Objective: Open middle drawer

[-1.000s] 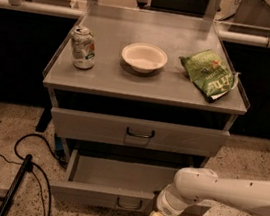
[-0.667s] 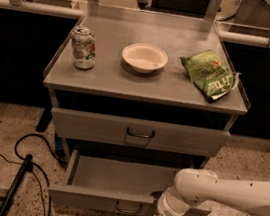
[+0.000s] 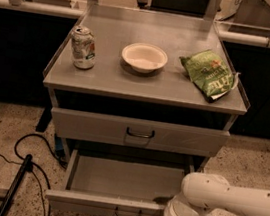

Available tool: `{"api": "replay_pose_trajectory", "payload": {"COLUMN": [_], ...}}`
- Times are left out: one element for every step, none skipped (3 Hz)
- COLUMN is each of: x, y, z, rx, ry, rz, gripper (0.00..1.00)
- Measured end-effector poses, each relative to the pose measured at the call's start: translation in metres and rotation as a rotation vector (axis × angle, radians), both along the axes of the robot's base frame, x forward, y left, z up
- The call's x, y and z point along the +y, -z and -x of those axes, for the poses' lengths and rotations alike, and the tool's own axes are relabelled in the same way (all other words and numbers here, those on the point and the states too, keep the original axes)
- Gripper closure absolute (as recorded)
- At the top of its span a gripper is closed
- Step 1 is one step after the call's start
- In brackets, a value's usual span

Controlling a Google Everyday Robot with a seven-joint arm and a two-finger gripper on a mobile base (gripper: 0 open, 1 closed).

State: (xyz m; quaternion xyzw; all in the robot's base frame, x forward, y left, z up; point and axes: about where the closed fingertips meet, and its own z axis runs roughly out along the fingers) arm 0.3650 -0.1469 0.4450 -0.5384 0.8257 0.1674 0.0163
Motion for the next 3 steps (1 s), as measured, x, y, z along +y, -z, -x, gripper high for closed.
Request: {"api": "replay_pose_trajectory", "payload": {"x": [-0.014,-0.015,-0.01], "y": [-0.028,-0.03,-0.031], "z": [0.038,0.039,0.024], "rx": [0.049,0.05,0.003], "ry": [-0.013,-0.013,-0.027], "rz": [0.014,0.018,0.012], "gripper": [0.0,0.0,0.0]}}
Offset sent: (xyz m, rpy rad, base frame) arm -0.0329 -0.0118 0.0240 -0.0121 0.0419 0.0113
